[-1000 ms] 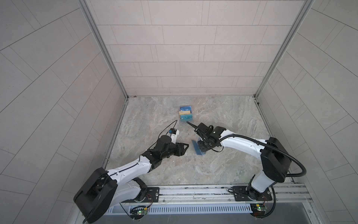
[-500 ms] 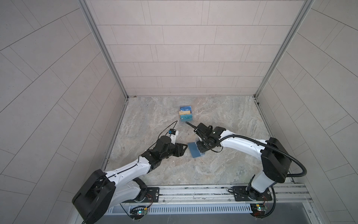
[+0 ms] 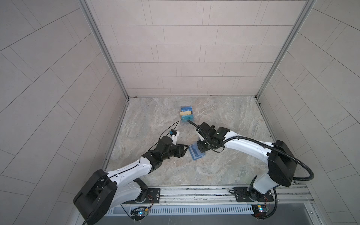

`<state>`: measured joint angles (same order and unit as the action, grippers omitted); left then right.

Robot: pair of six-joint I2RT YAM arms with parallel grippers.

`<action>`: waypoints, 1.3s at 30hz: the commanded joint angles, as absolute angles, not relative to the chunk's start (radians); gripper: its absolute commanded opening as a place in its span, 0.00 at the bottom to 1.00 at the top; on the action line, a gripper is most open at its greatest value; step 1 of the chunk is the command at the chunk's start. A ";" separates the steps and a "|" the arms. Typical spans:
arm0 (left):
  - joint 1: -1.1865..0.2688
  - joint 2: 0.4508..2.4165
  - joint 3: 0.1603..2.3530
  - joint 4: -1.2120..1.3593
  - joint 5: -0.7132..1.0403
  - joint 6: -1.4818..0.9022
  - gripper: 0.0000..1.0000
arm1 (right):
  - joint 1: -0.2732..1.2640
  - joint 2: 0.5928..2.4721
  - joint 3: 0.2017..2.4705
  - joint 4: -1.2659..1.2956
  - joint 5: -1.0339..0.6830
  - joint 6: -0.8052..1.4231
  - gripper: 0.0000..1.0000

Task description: Take the credit cards out of the card holder

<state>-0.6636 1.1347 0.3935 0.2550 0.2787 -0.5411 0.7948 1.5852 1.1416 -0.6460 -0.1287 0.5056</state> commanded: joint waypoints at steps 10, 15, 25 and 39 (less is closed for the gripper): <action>-0.667 1.154 0.386 0.258 0.278 -0.520 0.57 | 0.739 1.590 1.053 -0.585 -0.151 0.509 0.33; -0.667 1.164 0.387 0.250 0.271 -0.521 0.53 | 0.704 1.588 1.002 -0.538 -0.206 0.512 0.19; -0.667 1.174 0.392 0.233 0.255 -0.522 0.48 | 0.629 1.544 0.774 -0.230 -0.548 0.602 0.15; -0.667 1.162 0.381 0.228 0.226 -0.531 0.46 | 0.614 1.459 0.644 -0.095 -0.519 0.741 0.22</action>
<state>-0.6636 1.1709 0.3935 0.2325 0.2436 -0.5339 0.6151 1.5288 0.6445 -0.0643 -0.5964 0.7147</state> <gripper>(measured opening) 0.466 0.200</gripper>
